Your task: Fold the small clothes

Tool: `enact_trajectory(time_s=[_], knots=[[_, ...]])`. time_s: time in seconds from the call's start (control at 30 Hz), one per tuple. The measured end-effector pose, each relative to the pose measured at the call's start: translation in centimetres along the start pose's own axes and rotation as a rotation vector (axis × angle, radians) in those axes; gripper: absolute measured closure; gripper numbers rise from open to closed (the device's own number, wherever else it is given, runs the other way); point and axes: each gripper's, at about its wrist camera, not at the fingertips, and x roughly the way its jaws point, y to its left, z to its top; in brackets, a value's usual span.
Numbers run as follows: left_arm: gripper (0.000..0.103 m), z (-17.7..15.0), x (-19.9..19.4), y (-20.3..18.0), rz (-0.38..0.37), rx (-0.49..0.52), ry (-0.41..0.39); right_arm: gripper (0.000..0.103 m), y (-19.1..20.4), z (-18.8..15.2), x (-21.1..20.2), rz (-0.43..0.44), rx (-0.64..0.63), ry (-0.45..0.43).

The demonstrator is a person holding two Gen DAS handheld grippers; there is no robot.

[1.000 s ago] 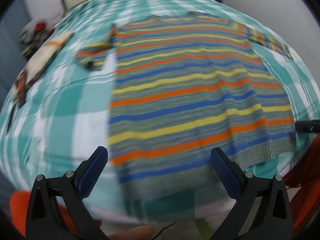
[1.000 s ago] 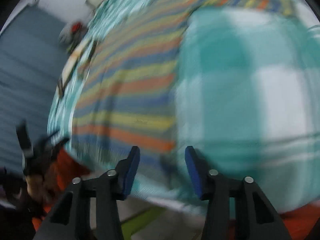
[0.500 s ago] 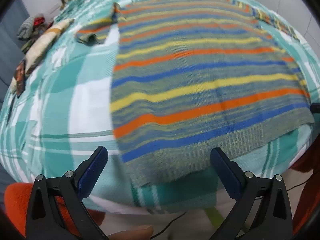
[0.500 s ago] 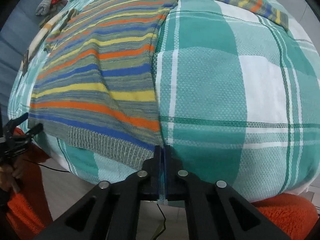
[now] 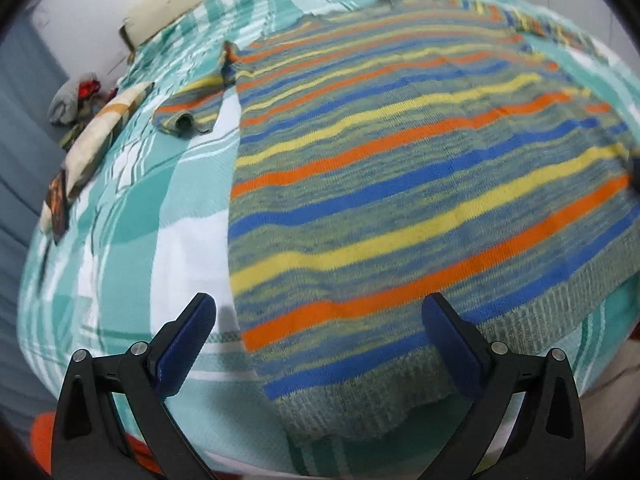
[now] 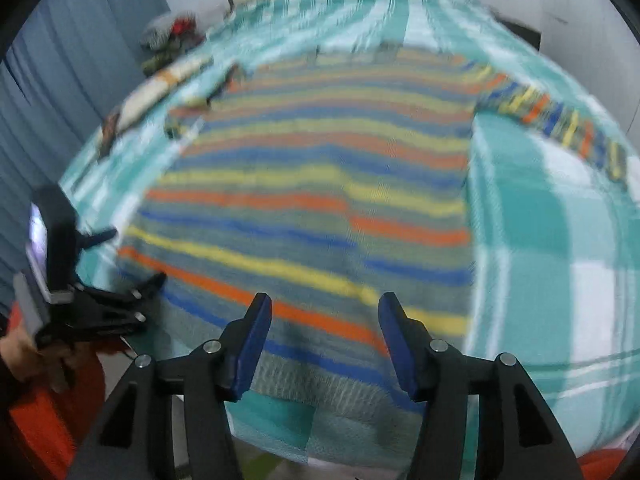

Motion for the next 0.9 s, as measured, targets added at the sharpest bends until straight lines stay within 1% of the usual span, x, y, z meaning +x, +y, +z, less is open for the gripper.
enact_trajectory(time_s=[0.03,0.07,0.1,0.13,0.17,0.2,0.23,0.3,0.33,0.4,0.43,0.47,0.5,0.53,0.57,0.6,0.63,0.67,0.7,0.73,0.8,0.83,0.87,0.9], knots=[[0.000,-0.1,0.2,0.4,-0.027,-0.027,0.005,0.047,0.0,-0.6,1.4,-0.007,0.007,0.050],[0.000,-0.3,0.6,1.1,-0.072,-0.066,0.029,0.047,-0.3,-1.3,2.1,-0.017,0.014,0.077],[0.000,-0.4,1.0,2.0,-0.128,-0.110,0.068,0.047,-0.6,-2.0,2.2,-0.024,0.020,0.083],[0.000,-0.3,1.1,2.8,-0.168,-0.142,0.109,0.046,-0.6,-2.2,2.2,-0.022,0.025,0.072],[0.000,0.0,0.8,3.5,-0.189,-0.160,0.134,0.046,-0.6,-2.2,2.2,-0.018,0.028,0.073],[0.002,0.4,0.3,4.0,-0.195,-0.174,0.134,0.046,-0.7,-2.1,2.2,-0.017,0.030,0.073],[0.002,1.0,-0.6,5.0,-0.203,-0.192,0.109,0.046,-0.5,-2.0,2.5,-0.014,0.036,0.072],[0.002,3.2,-2.8,8.1,-0.205,-0.214,-0.005,0.045,-0.3,-2.0,2.6,-0.010,0.048,0.068],[0.001,5.1,-3.7,10.2,-0.177,-0.216,-0.074,0.043,0.0,-1.9,2.8,-0.009,0.050,0.066],[0.001,8.0,-3.7,13.1,-0.130,-0.199,-0.149,0.041,-0.2,-2.0,2.6,-0.006,0.046,0.066],[0.001,9.7,-2.7,14.3,-0.104,-0.169,-0.154,0.040,0.1,-1.8,3.0,-0.006,0.044,0.067],[0.001,11.1,-1.1,15.0,-0.072,-0.108,-0.137,0.039,0.1,-1.6,3.0,-0.004,0.046,0.068],[0.002,12.0,0.7,15.1,-0.048,-0.031,-0.103,0.039,-0.9,-2.3,2.0,0.000,0.048,0.069],[0.006,12.6,2.9,14.9,-0.021,0.065,-0.061,0.038,-0.9,-2.1,2.2,0.002,0.053,0.069],[0.010,12.7,4.8,14.6,0.001,0.153,-0.027,0.038,-1.1,-2.1,2.1,0.005,0.062,0.068],[0.019,12.5,7.1,13.9,0.038,0.270,0.012,0.038,-1.1,-2.1,2.2,0.007,0.066,0.068],[0.021,12.1,8.3,13.4,0.064,0.336,0.028,0.038,-1.2,-2.1,2.2,0.012,0.073,0.068],[0.021,12.0,9.2,13.0,0.087,0.392,0.018,0.038,-1.3,-2.1,2.2,0.015,0.078,0.066],[0.015,12.2,9.5,12.8,0.100,0.409,-0.020,0.038,-1.3,-2.1,2.2,0.017,0.081,0.065],[0.008,12.8,9.6,12.8,0.127,0.400,-0.064,0.038,-1.2,-2.1,2.3,0.017,0.083,0.063],[0.008,13.7,9.7,13.3,0.142,0.373,-0.099,0.037,-1.3,-2.3,2.3,0.014,0.081,0.064],[0.017,14.1,9.9,13.4,0.138,0.370,-0.112,0.035,-1.5,-2.5,2.2,0.012,0.078,0.065],[0.028,14.3,10.1,13.4,0.110,0.379,-0.117,0.035,-1.3,-2.4,2.3,0.009,0.073,0.067],[0.070,14.3,10.3,13.5,0.046,0.383,-0.100,0.034,-1.3,-2.4,2.4,0.007,0.070,0.068]])
